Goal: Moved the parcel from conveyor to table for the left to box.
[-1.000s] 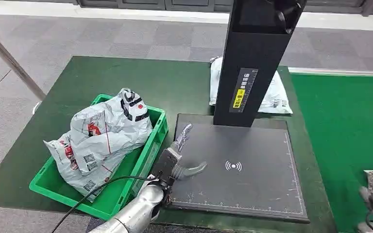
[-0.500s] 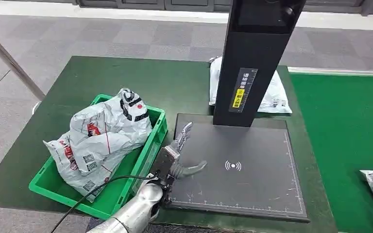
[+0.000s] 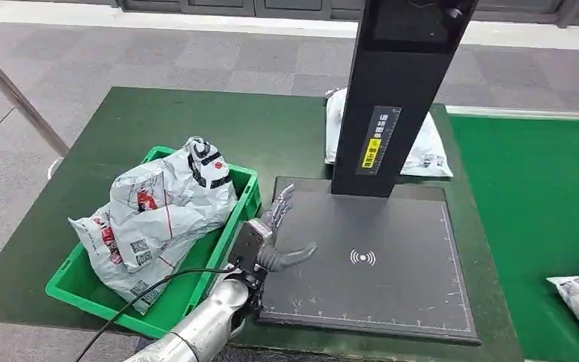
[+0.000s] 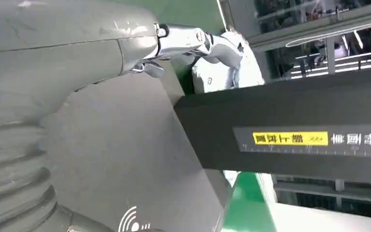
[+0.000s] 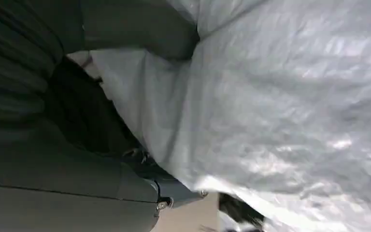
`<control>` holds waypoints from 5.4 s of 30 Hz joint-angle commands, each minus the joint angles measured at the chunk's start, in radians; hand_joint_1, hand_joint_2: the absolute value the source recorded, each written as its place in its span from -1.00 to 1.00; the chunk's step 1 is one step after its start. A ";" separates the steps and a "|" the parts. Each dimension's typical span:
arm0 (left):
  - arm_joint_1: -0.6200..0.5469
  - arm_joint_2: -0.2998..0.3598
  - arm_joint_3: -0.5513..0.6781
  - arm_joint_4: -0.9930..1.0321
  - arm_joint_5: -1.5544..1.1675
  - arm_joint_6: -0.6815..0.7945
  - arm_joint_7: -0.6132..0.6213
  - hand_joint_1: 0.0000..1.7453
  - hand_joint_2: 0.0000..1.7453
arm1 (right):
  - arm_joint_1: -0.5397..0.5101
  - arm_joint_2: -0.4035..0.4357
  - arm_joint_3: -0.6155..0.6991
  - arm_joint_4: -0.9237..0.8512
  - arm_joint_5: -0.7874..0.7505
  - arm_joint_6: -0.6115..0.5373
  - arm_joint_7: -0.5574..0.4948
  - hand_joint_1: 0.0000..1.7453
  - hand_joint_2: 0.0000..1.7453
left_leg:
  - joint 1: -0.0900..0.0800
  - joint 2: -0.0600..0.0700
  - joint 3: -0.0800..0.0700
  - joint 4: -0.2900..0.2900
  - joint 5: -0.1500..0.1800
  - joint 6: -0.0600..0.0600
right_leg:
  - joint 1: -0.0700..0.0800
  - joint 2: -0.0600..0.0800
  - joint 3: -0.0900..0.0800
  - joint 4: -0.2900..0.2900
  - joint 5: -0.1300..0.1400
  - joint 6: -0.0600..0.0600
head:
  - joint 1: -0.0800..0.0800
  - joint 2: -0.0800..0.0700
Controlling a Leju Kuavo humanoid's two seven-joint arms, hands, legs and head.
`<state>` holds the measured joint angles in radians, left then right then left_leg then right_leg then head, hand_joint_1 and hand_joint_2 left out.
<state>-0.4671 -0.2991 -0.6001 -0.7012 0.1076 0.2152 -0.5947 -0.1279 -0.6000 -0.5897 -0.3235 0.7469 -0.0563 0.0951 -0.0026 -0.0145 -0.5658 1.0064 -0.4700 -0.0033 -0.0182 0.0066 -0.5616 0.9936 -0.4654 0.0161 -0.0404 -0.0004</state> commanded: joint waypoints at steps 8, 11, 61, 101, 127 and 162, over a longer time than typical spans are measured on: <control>-0.025 0.052 -0.047 -0.009 -0.010 0.011 0.024 -1.00 1.00 | -0.070 0.094 -0.028 -0.004 0.030 0.067 -0.109 1.00 1.00 | 0.003 0.009 0.000 0.000 0.000 0.000 | 0.003 0.008 0.001 -0.003 0.005 0.000 | 0.000 0.000; -0.025 0.052 -0.047 -0.009 -0.010 0.011 0.024 -1.00 1.00 | -0.068 0.093 -0.028 -0.004 0.030 0.067 -0.109 1.00 1.00 | 0.003 0.011 -0.001 -0.001 0.001 0.000 | 0.003 0.010 0.000 -0.004 0.007 0.000 | 0.000 0.000; -0.052 0.029 0.048 -0.034 -0.103 0.132 0.008 -1.00 1.00 | 0.038 0.503 0.876 -1.045 -0.432 -0.102 -0.488 1.00 1.00 | 0.003 0.002 -0.008 -0.001 0.008 -0.005 | 0.003 0.002 -0.010 0.003 0.006 -0.004 | 0.000 0.000; -0.133 -0.017 0.051 0.083 -0.115 0.067 -0.025 -1.00 1.00 | -0.043 0.565 1.022 -0.942 -0.511 0.230 -0.722 1.00 1.00 | 0.003 0.001 -0.010 0.000 0.009 -0.005 | 0.002 0.000 -0.012 0.004 0.006 -0.005 | 0.000 0.000; -0.044 0.023 0.086 0.015 -0.205 0.166 0.021 -1.00 1.00 | 0.249 0.552 0.510 -1.191 -0.285 -0.352 -0.348 -1.00 1.00 | 0.001 -0.002 -0.010 0.000 0.008 -0.004 | 0.001 -0.003 -0.011 0.003 0.005 -0.004 | 0.000 0.000; -0.146 -0.050 -0.342 0.341 -0.982 0.233 0.595 1.00 1.00 | 0.079 0.505 0.481 -0.917 -0.626 -0.263 -0.508 -1.00 1.00 | 0.001 -0.002 -0.003 -0.002 0.010 -0.001 | 0.001 -0.003 -0.001 -0.001 0.008 -0.002 | 0.000 0.000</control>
<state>-0.6324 -0.3742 -0.9133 -0.4185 -0.9308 0.3688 0.0561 0.0018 -0.0805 -0.1366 -1.3615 0.1228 -0.3341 -0.4143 -0.0022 -0.0216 -0.5698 1.0072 -0.4621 -0.0040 -0.0181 -0.0006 -0.5627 0.9965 -0.4609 0.0147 -0.0401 -0.0004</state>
